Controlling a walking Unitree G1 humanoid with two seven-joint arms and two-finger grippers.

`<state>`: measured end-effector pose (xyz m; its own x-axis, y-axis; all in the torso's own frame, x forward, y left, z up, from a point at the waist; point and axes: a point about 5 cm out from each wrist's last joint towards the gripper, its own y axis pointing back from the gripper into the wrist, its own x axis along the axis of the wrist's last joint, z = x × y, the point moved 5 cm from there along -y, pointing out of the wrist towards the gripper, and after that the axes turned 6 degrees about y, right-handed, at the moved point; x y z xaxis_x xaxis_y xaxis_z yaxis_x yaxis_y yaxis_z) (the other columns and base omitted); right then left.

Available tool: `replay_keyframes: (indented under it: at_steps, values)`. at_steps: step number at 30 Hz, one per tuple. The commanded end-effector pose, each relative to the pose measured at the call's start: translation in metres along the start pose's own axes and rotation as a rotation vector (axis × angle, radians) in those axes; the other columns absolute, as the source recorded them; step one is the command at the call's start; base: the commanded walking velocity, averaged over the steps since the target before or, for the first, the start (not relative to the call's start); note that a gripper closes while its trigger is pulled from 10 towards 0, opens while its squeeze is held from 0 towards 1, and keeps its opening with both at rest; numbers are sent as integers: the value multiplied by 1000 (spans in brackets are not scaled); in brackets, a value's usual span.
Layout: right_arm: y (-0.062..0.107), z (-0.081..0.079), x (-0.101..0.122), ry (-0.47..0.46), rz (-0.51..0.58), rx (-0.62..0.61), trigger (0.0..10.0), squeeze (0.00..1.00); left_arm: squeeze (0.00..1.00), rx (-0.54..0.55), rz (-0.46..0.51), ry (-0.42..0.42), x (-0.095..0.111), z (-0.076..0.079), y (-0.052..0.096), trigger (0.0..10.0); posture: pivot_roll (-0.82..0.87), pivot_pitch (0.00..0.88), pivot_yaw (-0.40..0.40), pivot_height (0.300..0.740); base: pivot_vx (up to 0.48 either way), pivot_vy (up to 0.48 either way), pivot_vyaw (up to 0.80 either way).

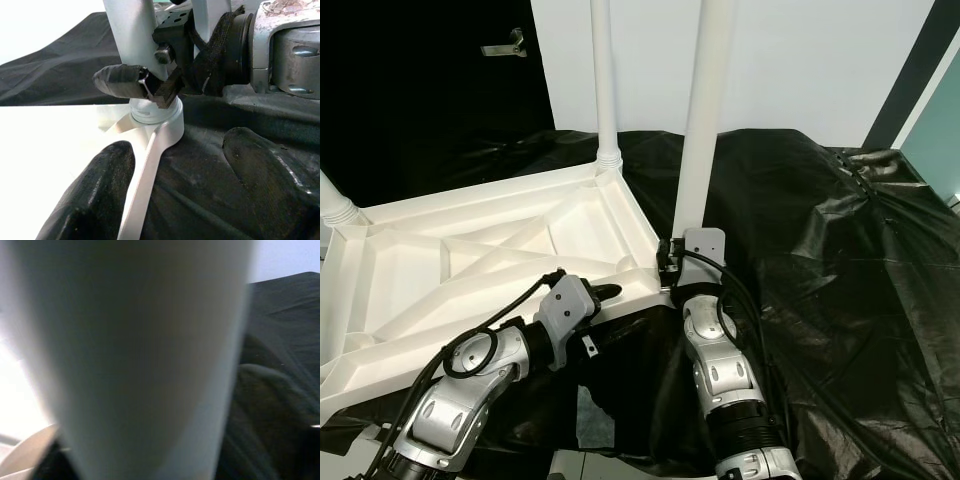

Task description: Building children table

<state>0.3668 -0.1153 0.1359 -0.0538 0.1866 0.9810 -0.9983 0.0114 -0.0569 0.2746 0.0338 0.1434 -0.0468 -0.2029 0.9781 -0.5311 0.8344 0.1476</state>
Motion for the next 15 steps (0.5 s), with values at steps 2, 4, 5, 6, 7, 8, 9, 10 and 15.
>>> replay_keyframes:
  at_steps: [2,4,5,6,7,8,9,10,15]
  values:
    - [2,1,1,0,18,9,10000,1000,0,45,-4,-8,1,-1,0,10000,91,0,-25,740,0,0,0]
    - [3,1,0,-4,19,26,10000,1000,0,46,-5,-9,1,-1,0,10000,93,0,-26,740,0,0,0]
    - [4,0,-1,-22,22,67,10000,1000,0,46,-6,-10,1,-1,1,10000,94,0,-26,740,0,0,0]
    - [5,-3,-1,-37,25,119,10000,1000,0,46,-7,-10,1,-1,2,10000,95,0,-24,740,0,0,0]
    - [7,-6,-2,-48,31,177,10000,0,0,45,-8,-11,1,-1,2,10000,93,0,-21,740,0,0,0]
    - [7,-6,-2,-48,31,177,10000,0,0,45,-8,-11,1,-1,2,10000,93,0,-21,740,0,0,0]
    - [9,-8,-1,-53,46,225,10000,0,0,44,-10,-12,0,-1,3,10000,93,0,-21,740,0,0,0]
    - [9,-8,-1,-53,46,225,10000,0,0,44,-10,-12,0,-1,3,10000,93,0,-21,740,0,0,0]
    - [8,3,-8,-13,55,398,10000,0,0,33,-12,-15,1,0,2,10000,86,0,-14,740,0,0,0]
